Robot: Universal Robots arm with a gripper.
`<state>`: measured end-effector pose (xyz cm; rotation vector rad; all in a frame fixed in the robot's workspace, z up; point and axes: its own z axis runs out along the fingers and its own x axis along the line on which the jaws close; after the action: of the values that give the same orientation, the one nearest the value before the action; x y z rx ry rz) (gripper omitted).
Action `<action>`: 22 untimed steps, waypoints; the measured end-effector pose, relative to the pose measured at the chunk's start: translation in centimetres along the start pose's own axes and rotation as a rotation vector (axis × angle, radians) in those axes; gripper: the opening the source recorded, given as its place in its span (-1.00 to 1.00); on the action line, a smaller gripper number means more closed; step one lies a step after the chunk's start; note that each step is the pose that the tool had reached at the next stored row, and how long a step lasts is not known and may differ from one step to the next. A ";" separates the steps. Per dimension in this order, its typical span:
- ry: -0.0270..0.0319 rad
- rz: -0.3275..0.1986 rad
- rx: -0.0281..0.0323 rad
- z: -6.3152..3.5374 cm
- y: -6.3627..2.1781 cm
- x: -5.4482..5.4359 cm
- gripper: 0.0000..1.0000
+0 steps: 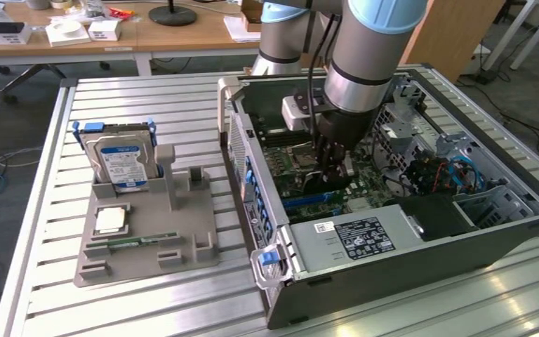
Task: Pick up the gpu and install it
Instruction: 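Insert the gpu into the slot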
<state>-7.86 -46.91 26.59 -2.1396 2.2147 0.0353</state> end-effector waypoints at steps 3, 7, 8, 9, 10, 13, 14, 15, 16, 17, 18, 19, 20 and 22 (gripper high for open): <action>-0.0001 0.000 0.0000 0.00 0.01 0.0 -0.47; 0.0000 0.000 0.0000 0.00 0.12 0.0 -0.47; 0.0000 0.000 0.0000 0.00 0.16 0.0 -0.47; 0.0000 0.001 0.0000 0.00 0.19 0.0 -0.47; 0.0000 0.001 0.0001 0.00 0.21 0.0 -0.47; 0.0000 0.001 0.0001 0.00 0.22 0.0 -0.47; 0.0000 0.001 0.0001 0.00 0.24 0.0 -0.47; 0.0000 0.001 0.0001 0.00 0.28 0.0 -0.47; 0.0000 0.001 0.0001 0.00 0.34 0.0 -0.47; 0.0001 0.001 0.0001 -0.01 0.39 0.0 -0.47; 0.0001 0.001 0.0000 -0.01 0.44 0.0 -0.47; 0.0001 0.001 0.0001 -0.01 0.45 0.0 -0.47; 0.0001 0.001 0.0001 -0.01 0.45 0.0 -0.47; 0.0008 0.001 0.0000 -0.01 0.45 0.0 -0.47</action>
<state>-8.31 -46.90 26.59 -2.1389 2.2163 0.0344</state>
